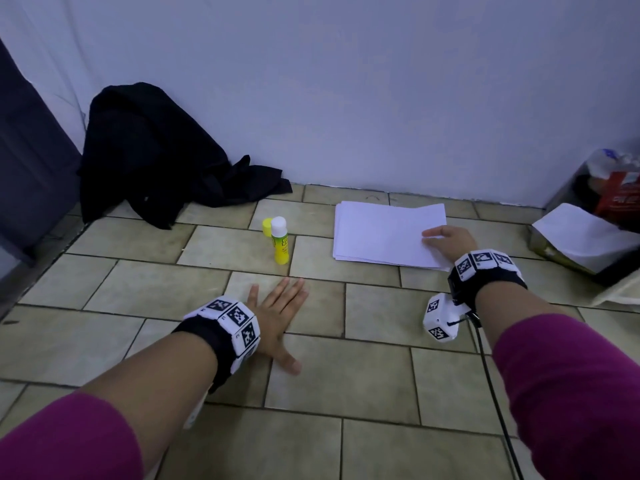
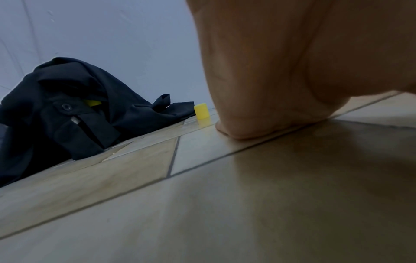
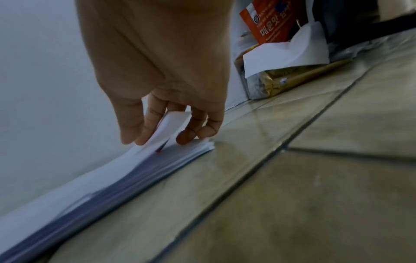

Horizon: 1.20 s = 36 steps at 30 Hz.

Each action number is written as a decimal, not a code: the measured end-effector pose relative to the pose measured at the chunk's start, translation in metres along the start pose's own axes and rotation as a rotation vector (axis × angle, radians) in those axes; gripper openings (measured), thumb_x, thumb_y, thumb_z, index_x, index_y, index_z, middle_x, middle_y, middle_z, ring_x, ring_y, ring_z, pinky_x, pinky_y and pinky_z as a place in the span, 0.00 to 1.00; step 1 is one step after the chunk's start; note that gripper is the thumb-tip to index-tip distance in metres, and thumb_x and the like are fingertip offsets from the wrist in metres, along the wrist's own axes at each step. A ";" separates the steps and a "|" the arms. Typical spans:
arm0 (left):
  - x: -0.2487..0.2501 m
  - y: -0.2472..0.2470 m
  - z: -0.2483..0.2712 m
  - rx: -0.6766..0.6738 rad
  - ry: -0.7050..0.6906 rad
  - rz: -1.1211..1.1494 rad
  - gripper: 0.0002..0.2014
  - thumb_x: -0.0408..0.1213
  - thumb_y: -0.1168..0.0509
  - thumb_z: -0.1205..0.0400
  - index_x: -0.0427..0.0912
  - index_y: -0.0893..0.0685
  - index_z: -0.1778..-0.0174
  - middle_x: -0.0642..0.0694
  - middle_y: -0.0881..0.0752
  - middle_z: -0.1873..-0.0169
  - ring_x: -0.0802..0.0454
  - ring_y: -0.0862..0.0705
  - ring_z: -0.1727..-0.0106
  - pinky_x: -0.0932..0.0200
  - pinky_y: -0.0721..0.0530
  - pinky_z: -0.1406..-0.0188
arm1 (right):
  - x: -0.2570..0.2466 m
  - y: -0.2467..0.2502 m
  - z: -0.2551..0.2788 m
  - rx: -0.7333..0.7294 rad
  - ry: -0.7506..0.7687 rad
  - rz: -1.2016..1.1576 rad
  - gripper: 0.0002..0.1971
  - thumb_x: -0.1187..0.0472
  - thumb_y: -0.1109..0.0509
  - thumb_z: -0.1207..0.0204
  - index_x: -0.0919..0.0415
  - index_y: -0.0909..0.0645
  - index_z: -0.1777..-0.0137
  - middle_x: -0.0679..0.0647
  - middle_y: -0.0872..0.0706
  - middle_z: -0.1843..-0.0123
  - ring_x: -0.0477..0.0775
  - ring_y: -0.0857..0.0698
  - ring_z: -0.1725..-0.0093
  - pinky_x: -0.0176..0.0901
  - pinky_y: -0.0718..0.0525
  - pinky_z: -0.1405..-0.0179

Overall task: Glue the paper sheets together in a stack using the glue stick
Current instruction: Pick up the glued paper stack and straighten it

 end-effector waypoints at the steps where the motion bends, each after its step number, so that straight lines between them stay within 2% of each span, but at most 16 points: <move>1: 0.000 0.000 0.000 -0.003 -0.001 0.002 0.65 0.66 0.29 0.31 0.46 0.74 0.19 0.50 0.76 0.21 0.48 0.76 0.20 0.30 0.69 0.25 | 0.000 -0.002 -0.002 -0.016 0.002 0.007 0.12 0.61 0.26 0.25 0.55 0.14 0.42 0.54 0.15 0.36 0.52 0.18 0.43 0.34 0.28 0.47; 3: 0.001 0.000 0.001 -0.009 -0.005 0.012 0.65 0.65 0.28 0.30 0.46 0.74 0.19 0.50 0.76 0.21 0.48 0.76 0.20 0.31 0.70 0.25 | 0.000 -0.007 -0.005 -0.038 -0.009 0.049 0.18 0.60 0.23 0.28 0.56 0.16 0.37 0.53 0.18 0.32 0.54 0.20 0.35 0.34 0.30 0.44; 5: 0.000 0.001 0.002 -0.009 -0.012 0.017 0.65 0.65 0.28 0.30 0.46 0.74 0.19 0.50 0.76 0.21 0.48 0.76 0.20 0.31 0.70 0.25 | -0.001 -0.008 -0.010 -0.021 -0.027 0.138 0.29 0.58 0.20 0.31 0.55 0.21 0.30 0.54 0.22 0.28 0.57 0.24 0.29 0.37 0.30 0.37; 7: -0.001 0.000 0.001 -0.012 -0.022 0.018 0.66 0.65 0.28 0.31 0.47 0.74 0.19 0.51 0.77 0.21 0.49 0.77 0.20 0.31 0.71 0.25 | 0.001 -0.009 -0.015 -0.001 -0.053 0.250 0.40 0.53 0.18 0.35 0.58 0.30 0.24 0.59 0.24 0.26 0.62 0.27 0.27 0.48 0.28 0.30; 8: -0.002 0.000 0.000 -0.014 -0.027 0.020 0.66 0.66 0.28 0.32 0.47 0.74 0.20 0.51 0.77 0.21 0.50 0.78 0.21 0.31 0.71 0.26 | 0.001 -0.009 -0.017 0.006 -0.071 0.269 0.43 0.52 0.17 0.36 0.61 0.33 0.23 0.60 0.24 0.27 0.64 0.27 0.27 0.51 0.26 0.31; 11: -0.004 -0.003 -0.002 -0.010 -0.033 0.018 0.66 0.66 0.28 0.32 0.47 0.75 0.20 0.52 0.77 0.21 0.50 0.79 0.22 0.30 0.72 0.26 | 0.001 -0.007 -0.021 0.015 -0.114 0.270 0.45 0.55 0.16 0.37 0.67 0.35 0.24 0.62 0.23 0.28 0.64 0.26 0.28 0.51 0.25 0.35; 15: -0.003 -0.003 -0.002 -0.010 -0.031 0.012 0.66 0.66 0.29 0.32 0.48 0.75 0.20 0.52 0.78 0.21 0.50 0.79 0.22 0.31 0.72 0.26 | -0.002 -0.005 -0.025 -0.005 -0.180 0.273 0.45 0.57 0.15 0.38 0.70 0.36 0.26 0.65 0.25 0.28 0.65 0.26 0.28 0.54 0.24 0.38; 21: -0.004 -0.003 -0.003 -0.002 -0.038 0.023 0.67 0.66 0.28 0.33 0.48 0.75 0.20 0.53 0.77 0.21 0.51 0.79 0.22 0.32 0.74 0.27 | 0.003 -0.004 -0.029 0.000 -0.203 0.217 0.48 0.57 0.14 0.41 0.68 0.37 0.25 0.64 0.24 0.28 0.66 0.25 0.29 0.57 0.23 0.38; 26: -0.004 -0.003 -0.003 -0.009 -0.035 0.037 0.67 0.65 0.27 0.33 0.48 0.75 0.20 0.53 0.78 0.21 0.52 0.80 0.23 0.33 0.75 0.27 | 0.004 -0.008 -0.026 -0.002 -0.176 0.150 0.47 0.57 0.13 0.44 0.66 0.33 0.27 0.61 0.20 0.31 0.65 0.22 0.32 0.55 0.22 0.38; 30: -0.004 -0.003 -0.002 -0.020 -0.040 0.039 0.67 0.65 0.27 0.33 0.48 0.76 0.20 0.53 0.78 0.22 0.53 0.81 0.25 0.32 0.75 0.28 | 0.002 -0.007 -0.024 0.005 -0.132 0.078 0.48 0.63 0.15 0.38 0.65 0.40 0.22 0.61 0.24 0.27 0.64 0.26 0.27 0.54 0.26 0.36; 34: -0.004 -0.003 -0.002 -0.018 -0.040 0.040 0.67 0.65 0.27 0.33 0.48 0.75 0.20 0.53 0.78 0.22 0.55 0.82 0.26 0.32 0.75 0.28 | 0.001 0.000 -0.018 0.066 -0.080 -0.013 0.57 0.67 0.15 0.41 0.58 0.49 0.18 0.64 0.34 0.22 0.66 0.29 0.25 0.57 0.28 0.31; 36: -0.004 -0.003 -0.002 -0.015 -0.042 0.040 0.67 0.65 0.27 0.33 0.48 0.75 0.20 0.53 0.78 0.21 0.55 0.81 0.25 0.32 0.74 0.27 | 0.004 0.000 -0.017 0.068 -0.089 -0.045 0.59 0.67 0.14 0.42 0.57 0.50 0.17 0.66 0.34 0.23 0.67 0.27 0.27 0.58 0.27 0.33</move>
Point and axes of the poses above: each hand's wrist, its own z-axis away from the middle knuckle, its own y-axis out of the back of the hand, x = y × z, the point moved 8 cm from there along -z, towards the middle knuckle
